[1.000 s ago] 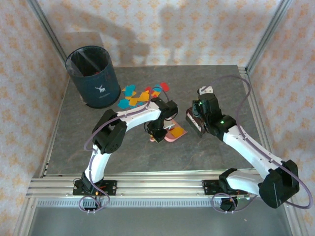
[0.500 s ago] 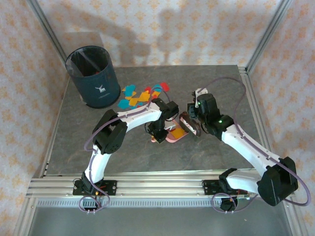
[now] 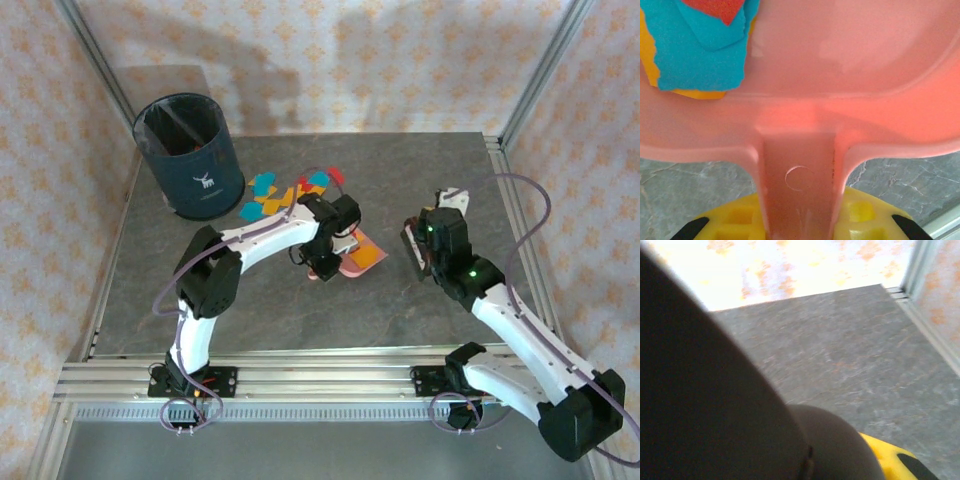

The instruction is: Sweep away the paper scraps from the table

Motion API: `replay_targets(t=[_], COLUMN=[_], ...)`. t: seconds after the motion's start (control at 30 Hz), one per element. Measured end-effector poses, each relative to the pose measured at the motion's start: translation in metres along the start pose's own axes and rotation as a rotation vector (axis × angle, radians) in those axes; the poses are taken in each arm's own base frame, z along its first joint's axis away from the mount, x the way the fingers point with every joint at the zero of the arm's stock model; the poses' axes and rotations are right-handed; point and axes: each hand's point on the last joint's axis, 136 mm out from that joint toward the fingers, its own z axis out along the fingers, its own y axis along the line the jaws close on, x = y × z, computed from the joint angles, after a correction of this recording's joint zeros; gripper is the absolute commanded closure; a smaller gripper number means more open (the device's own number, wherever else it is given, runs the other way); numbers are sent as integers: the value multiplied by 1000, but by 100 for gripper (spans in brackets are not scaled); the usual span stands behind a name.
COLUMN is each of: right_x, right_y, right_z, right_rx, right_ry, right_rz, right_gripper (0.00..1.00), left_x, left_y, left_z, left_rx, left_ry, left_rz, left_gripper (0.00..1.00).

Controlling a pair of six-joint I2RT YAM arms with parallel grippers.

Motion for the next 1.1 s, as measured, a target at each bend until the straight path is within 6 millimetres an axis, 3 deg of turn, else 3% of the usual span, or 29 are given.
replay_targets(t=[0.13, 0.33, 0.57, 0.9, 1.1], right_x=[7, 28, 38, 41, 42], right_y=[-13, -8, 4, 19, 25], right_z=[1, 5, 10, 13, 15], right_rx=[34, -5, -62, -130, -155], right_ry=[10, 71, 112, 131, 138], right_rz=[10, -9, -14, 15, 24], right_gripper=[100, 100, 100, 100, 100], left_x=[-5, -25, -44, -50, -51], left_y=[14, 40, 79, 129, 161], left_z=[-18, -50, -110, -195, -231], left_rx=[-2, -12, -34, -52, -18], left_ry=[-52, -153, -284, -482, -590], left_rz=[-36, -95, -177, -311, -397], left_gripper=[100, 100, 100, 100, 100])
